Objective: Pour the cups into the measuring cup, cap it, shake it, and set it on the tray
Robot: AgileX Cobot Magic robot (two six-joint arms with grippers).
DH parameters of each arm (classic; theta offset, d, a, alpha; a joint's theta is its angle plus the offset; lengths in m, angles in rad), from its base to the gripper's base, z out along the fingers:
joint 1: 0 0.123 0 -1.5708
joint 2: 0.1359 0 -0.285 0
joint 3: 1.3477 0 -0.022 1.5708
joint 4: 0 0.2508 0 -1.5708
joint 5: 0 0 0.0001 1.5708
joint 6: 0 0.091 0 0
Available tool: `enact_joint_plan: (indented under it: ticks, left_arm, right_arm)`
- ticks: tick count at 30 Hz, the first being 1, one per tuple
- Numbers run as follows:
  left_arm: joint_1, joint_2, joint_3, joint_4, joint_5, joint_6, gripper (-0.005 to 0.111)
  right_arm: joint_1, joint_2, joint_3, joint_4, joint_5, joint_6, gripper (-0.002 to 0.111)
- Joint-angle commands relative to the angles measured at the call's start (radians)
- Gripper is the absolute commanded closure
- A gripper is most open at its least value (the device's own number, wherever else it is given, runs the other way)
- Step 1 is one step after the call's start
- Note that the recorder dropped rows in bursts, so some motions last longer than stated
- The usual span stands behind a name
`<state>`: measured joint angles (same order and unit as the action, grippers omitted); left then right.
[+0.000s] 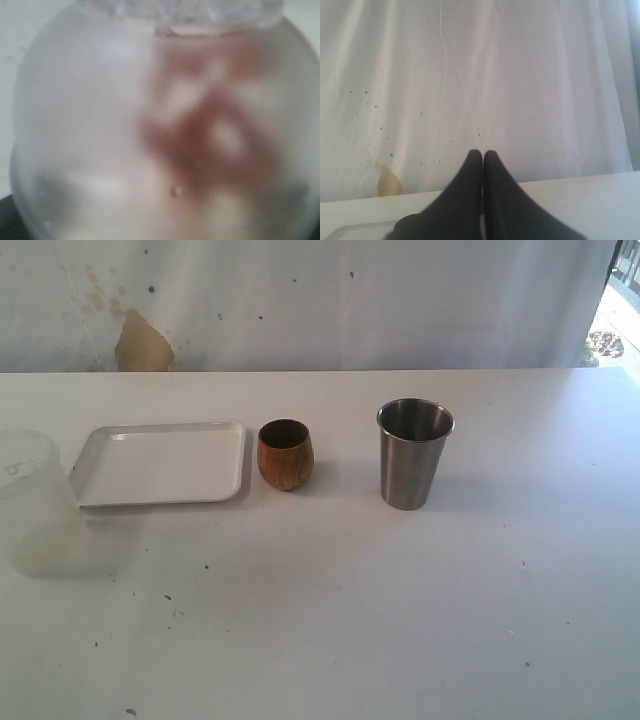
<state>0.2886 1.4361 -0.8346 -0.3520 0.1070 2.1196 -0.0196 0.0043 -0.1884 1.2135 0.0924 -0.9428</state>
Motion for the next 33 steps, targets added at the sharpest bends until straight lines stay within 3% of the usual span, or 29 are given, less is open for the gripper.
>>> enact_joint_plan:
  ticks: [1,33]
  left_arm:
    - [-0.003,-0.011,-0.013,0.013,-0.086,-0.001,0.107]
    - [-0.003,-0.013,-0.013,0.136,-0.135,-0.001,0.107]
  right_arm:
    - [-0.002,-0.004,0.004,-0.004,-0.005,0.005,0.108]
    - [-0.002,-0.004,0.004,-0.004,-0.005,0.005,0.108]
